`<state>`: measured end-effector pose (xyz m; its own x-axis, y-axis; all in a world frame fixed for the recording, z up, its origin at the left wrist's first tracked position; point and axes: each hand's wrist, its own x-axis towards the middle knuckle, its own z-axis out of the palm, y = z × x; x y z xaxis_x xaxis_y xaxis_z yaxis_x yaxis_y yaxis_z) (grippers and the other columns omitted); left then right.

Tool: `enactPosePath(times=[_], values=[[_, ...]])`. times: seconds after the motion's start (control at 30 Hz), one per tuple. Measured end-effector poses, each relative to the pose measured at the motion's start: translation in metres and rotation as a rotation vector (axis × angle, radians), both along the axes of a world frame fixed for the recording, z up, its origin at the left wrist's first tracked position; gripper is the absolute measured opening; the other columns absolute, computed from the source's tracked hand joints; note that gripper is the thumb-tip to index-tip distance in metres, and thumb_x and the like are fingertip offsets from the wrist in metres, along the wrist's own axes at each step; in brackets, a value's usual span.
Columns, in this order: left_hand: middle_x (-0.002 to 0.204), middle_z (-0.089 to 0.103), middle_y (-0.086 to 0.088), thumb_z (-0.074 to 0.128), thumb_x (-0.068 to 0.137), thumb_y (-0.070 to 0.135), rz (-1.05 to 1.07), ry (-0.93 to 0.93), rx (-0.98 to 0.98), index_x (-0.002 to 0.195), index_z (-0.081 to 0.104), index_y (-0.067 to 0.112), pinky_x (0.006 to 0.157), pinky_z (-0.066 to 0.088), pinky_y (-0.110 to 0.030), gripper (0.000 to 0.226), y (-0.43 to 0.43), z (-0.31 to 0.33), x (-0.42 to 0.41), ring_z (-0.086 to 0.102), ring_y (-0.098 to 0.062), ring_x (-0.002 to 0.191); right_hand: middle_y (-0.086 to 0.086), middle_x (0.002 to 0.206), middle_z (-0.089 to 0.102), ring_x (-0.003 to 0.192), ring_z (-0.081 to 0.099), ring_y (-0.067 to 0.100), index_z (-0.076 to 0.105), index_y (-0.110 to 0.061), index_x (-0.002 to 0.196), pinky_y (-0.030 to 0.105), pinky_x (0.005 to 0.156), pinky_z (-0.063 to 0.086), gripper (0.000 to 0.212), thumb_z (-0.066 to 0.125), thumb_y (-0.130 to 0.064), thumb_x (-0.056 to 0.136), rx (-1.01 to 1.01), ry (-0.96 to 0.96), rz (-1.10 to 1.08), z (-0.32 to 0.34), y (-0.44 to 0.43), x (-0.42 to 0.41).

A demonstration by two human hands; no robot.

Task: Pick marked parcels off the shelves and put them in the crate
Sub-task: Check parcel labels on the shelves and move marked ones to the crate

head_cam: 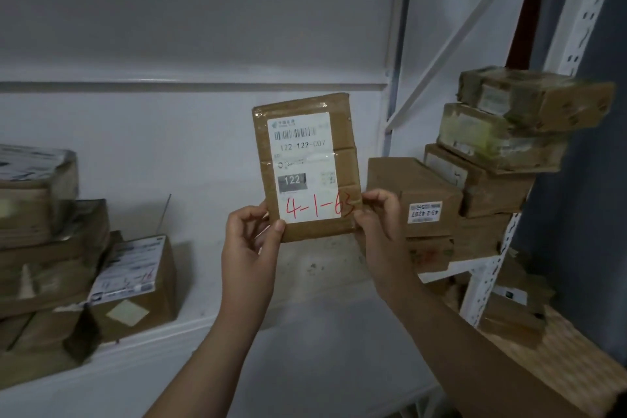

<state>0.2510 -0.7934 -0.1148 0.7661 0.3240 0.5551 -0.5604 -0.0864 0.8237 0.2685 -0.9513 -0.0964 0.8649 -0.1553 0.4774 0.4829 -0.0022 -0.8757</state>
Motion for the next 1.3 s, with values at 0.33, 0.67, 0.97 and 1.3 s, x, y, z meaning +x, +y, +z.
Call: enactPosePath(times=[0.33,0.67,0.97,1.3], values=[[0.130,0.048,0.008,0.057,0.090,0.025,0.310,0.106,0.553,0.133,0.049,0.022,0.097,0.038,-0.015,0.044,0.087,-0.039,-0.043,0.042,0.006,0.116,-0.009,0.112,0.055,0.096,0.058,-0.002,0.044,-0.035,0.119,0.015,0.071,0.051,0.034,0.059,-0.039,0.090,-0.211,0.074,0.114,-0.047,0.090,0.009],[0.095,0.070,0.003,0.053,0.084,0.038,0.747,0.180,1.203,0.094,0.072,0.023,0.082,0.041,-0.039,0.026,0.151,-0.056,-0.042,0.063,-0.027,0.091,0.001,0.126,0.050,0.110,0.052,0.014,0.043,-0.028,0.139,0.031,0.088,0.049,0.045,0.046,-0.040,0.096,-0.625,0.004,0.017,-0.090,0.137,0.013],[0.100,0.066,-0.007,0.076,0.075,0.026,0.657,0.198,1.236,0.097,0.069,0.014,0.076,0.048,-0.041,0.026,0.167,-0.064,-0.042,0.062,-0.031,0.090,0.006,0.121,0.043,0.098,0.051,0.017,0.053,-0.020,0.129,0.026,0.076,0.043,0.036,0.056,-0.026,0.094,-0.853,0.002,0.016,-0.098,0.141,0.024],[0.096,0.060,-0.009,0.072,0.077,0.034,0.656,0.196,1.283,0.101,0.067,0.015,0.076,0.045,-0.043,0.030,0.164,-0.062,-0.033,0.057,-0.032,0.086,0.006,0.132,0.038,0.114,0.042,0.022,0.054,-0.023,0.129,0.031,0.078,0.045,0.039,0.054,-0.039,0.093,-1.189,-0.095,-0.083,-0.081,0.133,0.020]])
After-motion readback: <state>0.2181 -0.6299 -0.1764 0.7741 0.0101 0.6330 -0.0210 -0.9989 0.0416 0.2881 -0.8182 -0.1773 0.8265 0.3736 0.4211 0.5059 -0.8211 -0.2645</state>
